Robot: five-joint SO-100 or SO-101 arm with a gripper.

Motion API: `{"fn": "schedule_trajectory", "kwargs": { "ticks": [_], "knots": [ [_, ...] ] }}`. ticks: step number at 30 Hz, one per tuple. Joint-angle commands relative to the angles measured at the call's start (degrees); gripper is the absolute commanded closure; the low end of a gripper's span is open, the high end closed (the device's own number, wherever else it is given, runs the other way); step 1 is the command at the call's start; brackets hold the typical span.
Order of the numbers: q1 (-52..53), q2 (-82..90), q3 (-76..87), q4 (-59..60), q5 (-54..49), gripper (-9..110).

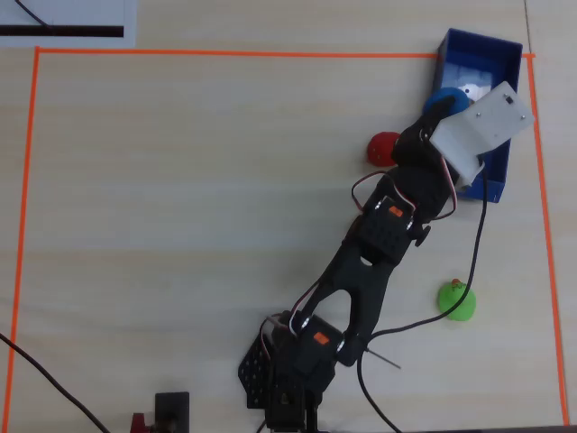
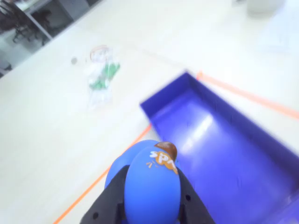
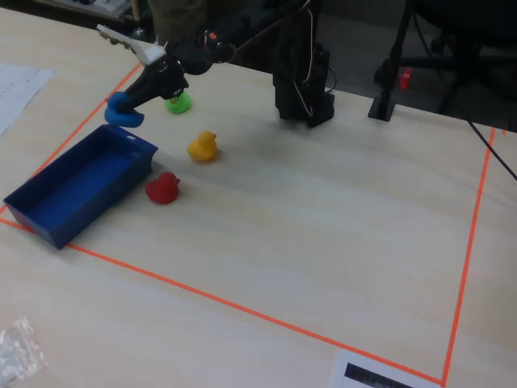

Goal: Grasp blue duck and put it into box.

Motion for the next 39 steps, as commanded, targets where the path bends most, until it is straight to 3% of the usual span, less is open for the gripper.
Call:
{"fn": "schedule_trajectory", "kwargs": {
  "ticks": [1, 11, 15, 20, 23, 27, 28, 39],
  "knots": [
    [1.05, -12.13, -10.20, -8.96, -3.78, 101],
    [5.98, -39.73, -34.45, -6.86, -8.53, 101],
    [6.77, -42.19, -35.60, -3.52, -11.95, 77],
    [6.94, -37.18, -32.61, -2.55, -8.88, 62],
    [6.15, -27.60, -30.41, 5.10, -0.18, 68],
    [0.97, -10.11, -24.87, 23.20, 8.61, 98],
    [-1.14, -5.27, -22.06, 27.07, 9.58, 100],
    [-36.30, 44.56, 25.31, 45.70, 9.32, 101]
  ]
}}
